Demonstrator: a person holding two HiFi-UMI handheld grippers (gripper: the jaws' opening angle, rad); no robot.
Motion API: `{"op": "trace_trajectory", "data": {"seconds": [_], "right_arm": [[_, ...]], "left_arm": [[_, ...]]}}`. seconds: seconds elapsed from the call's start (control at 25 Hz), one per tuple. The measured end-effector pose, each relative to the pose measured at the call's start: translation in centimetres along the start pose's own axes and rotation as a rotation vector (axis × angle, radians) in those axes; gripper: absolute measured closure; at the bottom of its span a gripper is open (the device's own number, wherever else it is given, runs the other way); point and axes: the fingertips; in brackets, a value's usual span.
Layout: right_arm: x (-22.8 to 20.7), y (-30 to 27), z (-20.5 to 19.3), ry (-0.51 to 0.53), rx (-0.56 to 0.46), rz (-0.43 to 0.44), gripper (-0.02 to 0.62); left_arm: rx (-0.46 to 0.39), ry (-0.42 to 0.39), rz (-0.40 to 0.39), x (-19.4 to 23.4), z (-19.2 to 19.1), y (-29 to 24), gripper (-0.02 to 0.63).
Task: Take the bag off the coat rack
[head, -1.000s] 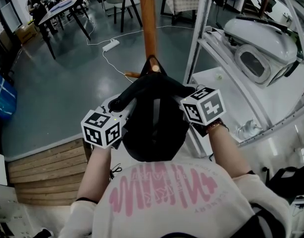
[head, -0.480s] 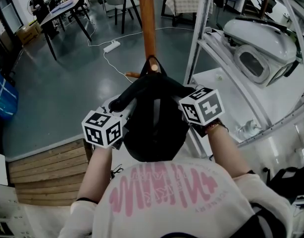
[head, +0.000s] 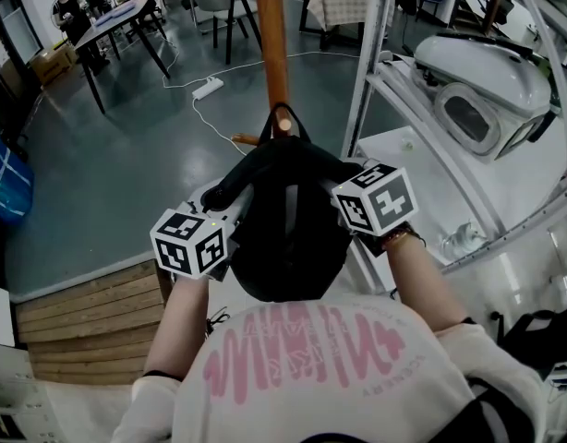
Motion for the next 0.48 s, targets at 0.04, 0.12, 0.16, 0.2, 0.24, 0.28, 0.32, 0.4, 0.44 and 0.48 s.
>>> {"op": "trace_trajectory", "data": {"seconds": [0.04,0.12,0.16,0.2,0.24,0.28,0.32,0.4,0.44,0.48], "right_arm": [[0.02,0.03,0.01,0.001,-0.002,0.0,0.518],[0.04,0.1,0.07,0.001,-0.005,-0.002,0.518],[0.05,0.13,0.11,0.002,-0.006,-0.002,0.518],[0.08,0.16,0.13,0.002,-0.007,-0.002,0.518],[0.09,0.2,0.15,0.002,-0.007,-0.002,0.518],[0.1,0.24,0.18,0.002,-0.009,-0.001,0.518],[0.11,0.28,0.21,0.003,-0.01,-0.001,0.518],[0.17,0.36,0.28,0.005,-0.014,0.0,0.518],[0.23,0.39,0.32,0.006,-0.016,0.0,0.518],[0.29,0.42,0.35,0.007,-0.017,0.0,0.518]], "left_arm": [[-0.001,0.0,0.001,-0.02,0.03,0.02,0.497],[-0.004,-0.001,0.003,-0.01,0.13,0.03,0.497],[-0.005,-0.001,0.004,-0.01,0.19,0.05,0.497],[-0.006,-0.001,0.005,-0.01,0.24,0.08,0.497],[-0.007,-0.001,0.007,-0.03,0.29,0.11,0.497],[-0.008,-0.001,0.008,-0.04,0.34,0.14,0.497],[-0.01,-0.001,0.009,-0.06,0.39,0.16,0.497],[-0.014,-0.004,0.011,-0.06,0.49,0.23,0.497],[-0.016,-0.004,0.012,-0.05,0.54,0.29,0.497],[-0.019,-0.005,0.013,-0.05,0.57,0.35,0.497]]}}
Point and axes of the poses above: the fingertips, and each gripper's own axes: y backward along the fingers, x to its left, z out of its top, and after that the axes turned 15 degrees about -y, right-handed
